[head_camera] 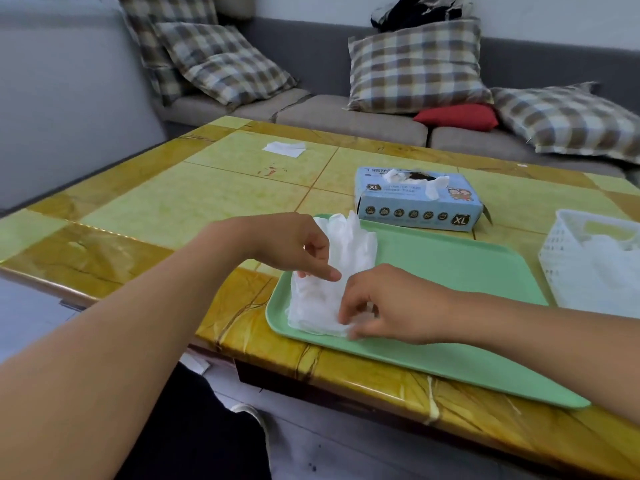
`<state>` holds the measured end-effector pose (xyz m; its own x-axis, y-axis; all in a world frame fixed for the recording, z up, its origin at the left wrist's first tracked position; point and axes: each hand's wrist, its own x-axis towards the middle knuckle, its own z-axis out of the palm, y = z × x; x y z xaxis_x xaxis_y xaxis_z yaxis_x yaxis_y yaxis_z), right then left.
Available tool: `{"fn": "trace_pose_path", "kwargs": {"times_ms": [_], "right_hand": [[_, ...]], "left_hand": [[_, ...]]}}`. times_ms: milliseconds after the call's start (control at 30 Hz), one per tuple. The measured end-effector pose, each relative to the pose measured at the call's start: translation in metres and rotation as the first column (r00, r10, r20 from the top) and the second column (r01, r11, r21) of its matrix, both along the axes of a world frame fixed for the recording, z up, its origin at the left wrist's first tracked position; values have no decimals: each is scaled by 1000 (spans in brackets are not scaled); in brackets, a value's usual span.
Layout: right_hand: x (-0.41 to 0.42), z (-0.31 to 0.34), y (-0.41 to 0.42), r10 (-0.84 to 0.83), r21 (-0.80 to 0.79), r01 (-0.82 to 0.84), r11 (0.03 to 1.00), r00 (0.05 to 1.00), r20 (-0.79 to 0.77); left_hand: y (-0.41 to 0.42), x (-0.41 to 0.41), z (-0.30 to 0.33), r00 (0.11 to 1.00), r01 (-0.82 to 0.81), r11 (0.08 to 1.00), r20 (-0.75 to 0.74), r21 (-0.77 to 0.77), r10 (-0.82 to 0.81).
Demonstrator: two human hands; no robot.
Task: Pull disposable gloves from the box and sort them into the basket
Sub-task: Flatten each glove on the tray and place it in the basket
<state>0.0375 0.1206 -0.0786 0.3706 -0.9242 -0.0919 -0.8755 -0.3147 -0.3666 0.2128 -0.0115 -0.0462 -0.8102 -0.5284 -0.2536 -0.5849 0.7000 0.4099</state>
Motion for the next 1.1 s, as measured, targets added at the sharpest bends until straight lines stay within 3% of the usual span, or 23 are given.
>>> {"fn": "trace_pose_path", "kwargs": {"times_ms": [67, 167, 233, 367, 467, 567, 633, 733, 800, 867, 1000, 1100], "right_hand": [[-2, 1, -2, -26, 4, 26, 1000, 999, 26], [-20, 10, 1, -166, 168, 126, 978, 952, 256], [-33, 14, 4, -300, 298, 182, 937, 855, 422], [-51, 31, 5, -491, 402, 292, 868, 625, 606], [-60, 47, 4, -565, 461, 329, 824, 422, 709], [-69, 55, 9, -597, 517, 302, 801, 337, 727], [-74, 61, 14, -611, 551, 264, 791, 321, 724], [-78, 65, 21, -601, 563, 214, 798, 350, 719], [-78, 66, 24, -590, 559, 201, 804, 377, 714], [-80, 67, 26, -585, 547, 213, 810, 372, 721], [-94, 72, 31, -560, 541, 147, 828, 266, 785], [-97, 69, 38, -497, 458, 193, 868, 358, 790]], "left_hand": [[2, -2, -3, 1000, -8, 1000, -7, -21, 8], [5, -5, -4, 998, -50, 998, -30, -29, 49], [10, -5, -3, 992, -95, 995, -82, -6, 94], [17, -9, -2, 929, -149, 978, -317, 147, 190], [16, -7, -6, 928, -118, 976, -329, 182, 173], [15, -2, -10, 936, -122, 984, -315, 133, 159], [20, -7, -6, 940, -88, 993, -325, 73, 107], [37, -28, 5, 886, 82, 959, -460, 271, 54], [51, -44, 13, 812, 113, 904, -563, 412, 155], [58, -59, 17, 720, 44, 905, -641, 424, 266], [56, -75, 21, 537, -54, 854, -706, 518, 462], [63, -84, 28, 469, 1, 810, -716, 587, 518]]}}
